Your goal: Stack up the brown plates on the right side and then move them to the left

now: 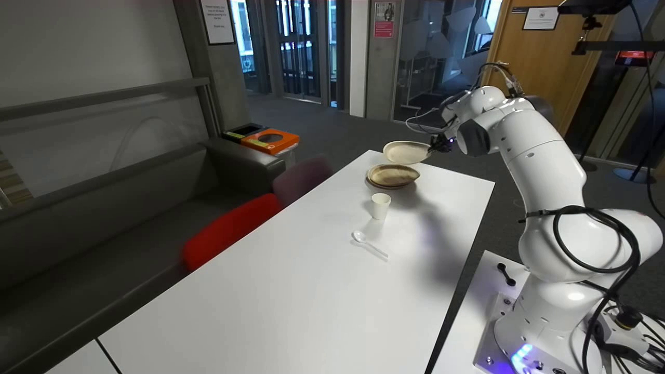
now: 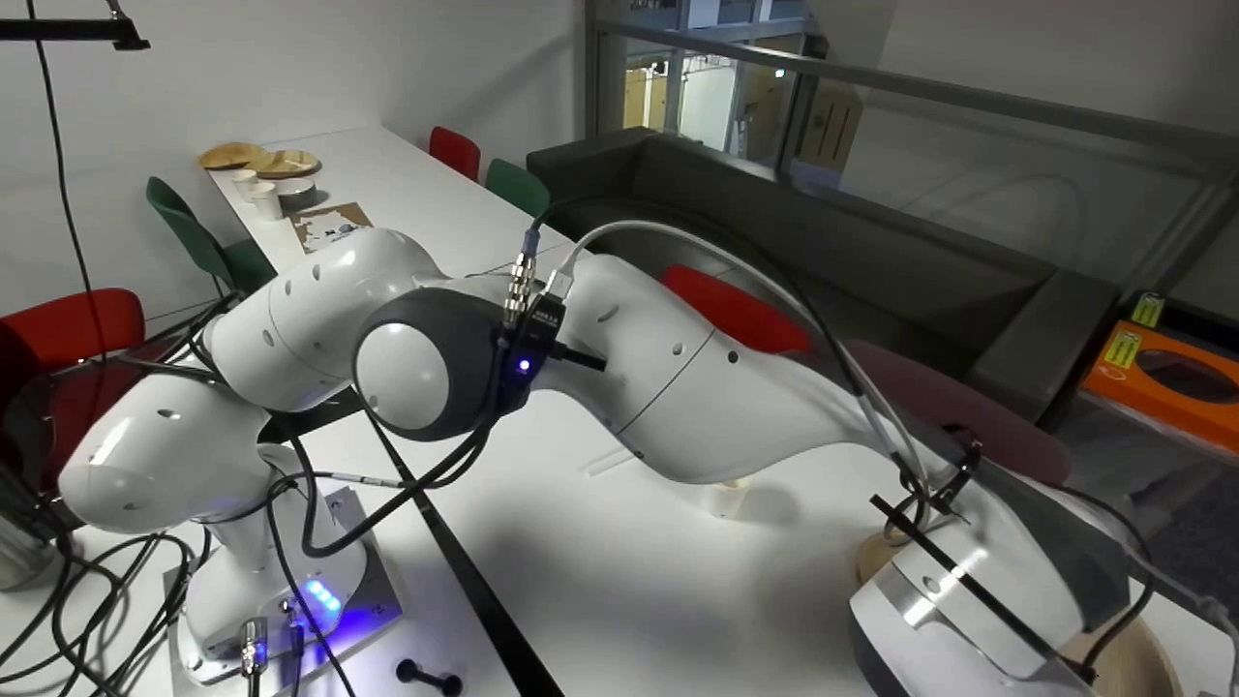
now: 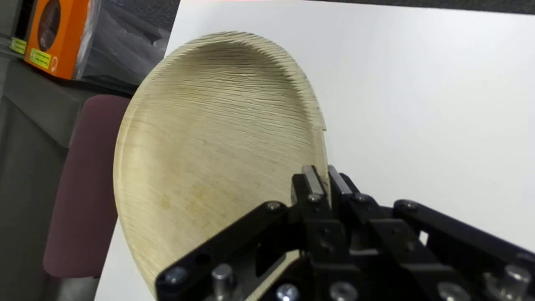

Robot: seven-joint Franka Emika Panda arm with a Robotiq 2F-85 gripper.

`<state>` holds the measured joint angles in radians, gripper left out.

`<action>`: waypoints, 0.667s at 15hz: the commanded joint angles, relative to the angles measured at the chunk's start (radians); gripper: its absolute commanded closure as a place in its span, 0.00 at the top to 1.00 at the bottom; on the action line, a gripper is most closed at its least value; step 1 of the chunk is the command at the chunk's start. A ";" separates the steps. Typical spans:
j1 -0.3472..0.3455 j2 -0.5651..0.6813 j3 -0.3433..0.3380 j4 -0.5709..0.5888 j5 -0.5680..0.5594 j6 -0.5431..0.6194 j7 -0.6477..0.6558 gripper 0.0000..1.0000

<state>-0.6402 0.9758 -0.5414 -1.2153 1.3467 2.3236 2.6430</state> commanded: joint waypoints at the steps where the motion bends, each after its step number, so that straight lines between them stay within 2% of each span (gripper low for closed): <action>1: 0.036 -0.005 -0.065 -0.045 0.130 -0.075 -0.010 0.02; 8: 0.083 0.079 -0.063 0.033 0.122 -0.021 -0.038 0.02; 9: 0.031 0.048 0.049 0.036 0.031 0.037 -0.038 0.02; 10: 0.091 0.091 -0.048 0.058 0.099 0.003 -0.038 0.02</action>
<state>-0.5751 1.0394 -0.5638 -1.2095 1.4269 2.3085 2.6049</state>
